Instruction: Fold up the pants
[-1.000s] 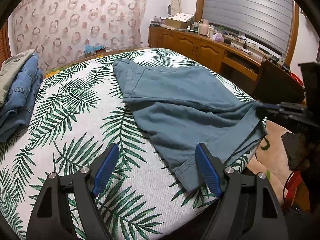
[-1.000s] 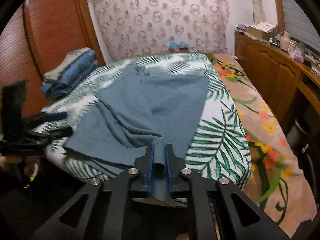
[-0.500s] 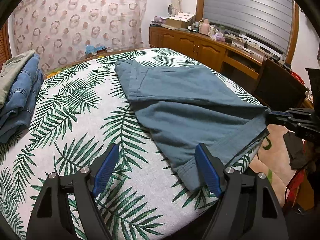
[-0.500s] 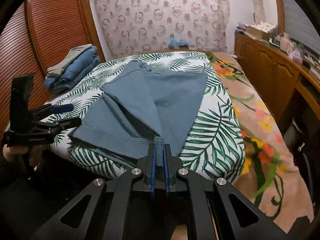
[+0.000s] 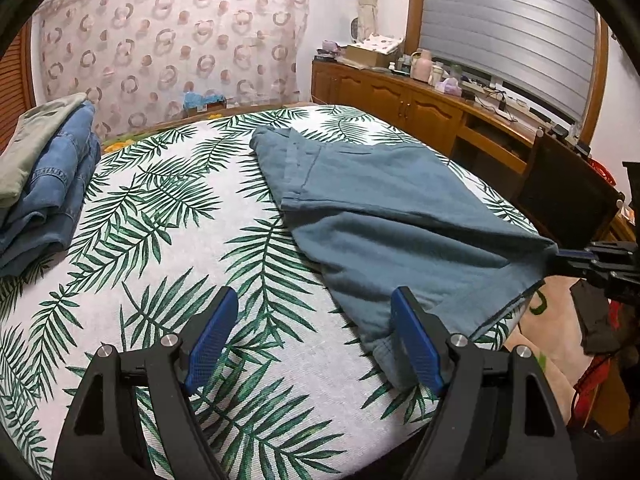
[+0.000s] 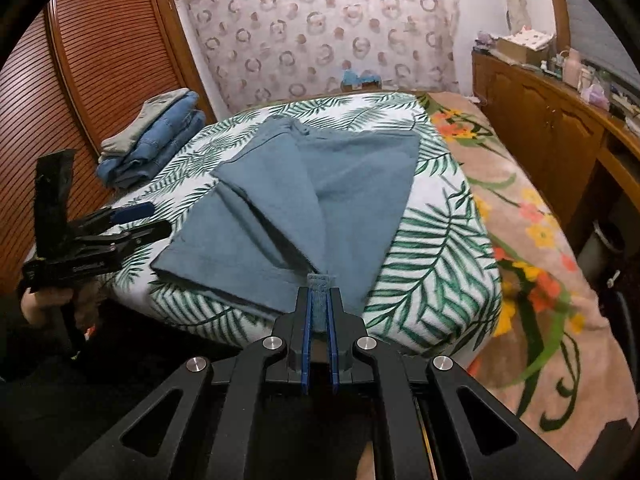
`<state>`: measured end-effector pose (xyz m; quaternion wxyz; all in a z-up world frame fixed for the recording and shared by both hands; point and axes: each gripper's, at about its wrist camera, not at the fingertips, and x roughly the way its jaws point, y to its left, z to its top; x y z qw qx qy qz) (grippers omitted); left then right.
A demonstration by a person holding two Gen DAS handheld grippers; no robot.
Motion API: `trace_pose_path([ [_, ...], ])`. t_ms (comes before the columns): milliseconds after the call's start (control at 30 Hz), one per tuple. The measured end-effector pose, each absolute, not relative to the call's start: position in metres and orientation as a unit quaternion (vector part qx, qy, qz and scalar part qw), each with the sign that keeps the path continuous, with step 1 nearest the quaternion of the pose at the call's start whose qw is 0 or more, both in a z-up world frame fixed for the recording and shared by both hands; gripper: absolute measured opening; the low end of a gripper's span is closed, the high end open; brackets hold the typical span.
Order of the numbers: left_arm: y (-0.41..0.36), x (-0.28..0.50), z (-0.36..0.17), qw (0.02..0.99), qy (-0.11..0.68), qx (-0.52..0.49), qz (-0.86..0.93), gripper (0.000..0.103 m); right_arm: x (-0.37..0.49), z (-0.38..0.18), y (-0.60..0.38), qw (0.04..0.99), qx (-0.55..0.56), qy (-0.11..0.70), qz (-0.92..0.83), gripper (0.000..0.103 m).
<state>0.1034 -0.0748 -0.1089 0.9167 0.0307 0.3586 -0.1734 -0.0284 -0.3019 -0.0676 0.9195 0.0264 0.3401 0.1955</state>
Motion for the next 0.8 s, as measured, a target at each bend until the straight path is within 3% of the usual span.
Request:
trace_pose_path([
  [233, -0.074, 0.103, -0.110, 0.917, 0.359, 0.033, -0.172, 0.079, -0.023, -0.070, -0.305, 0.921, 0.023, 0.347, 0.174, 0.007],
  [533, -0.072, 0.101, -0.104, 0.923, 0.347, 0.029, -0.163, 0.079, -0.030, -0.051, -0.321, 0.932, 0.028, 0.313, 0.181, 0.025],
  [800, -0.066, 0.100, -0.101, 0.928, 0.336, 0.023, -0.156, 0.079, -0.010, -0.034, -0.307, 0.943, 0.014, 0.276, 0.185, 0.026],
])
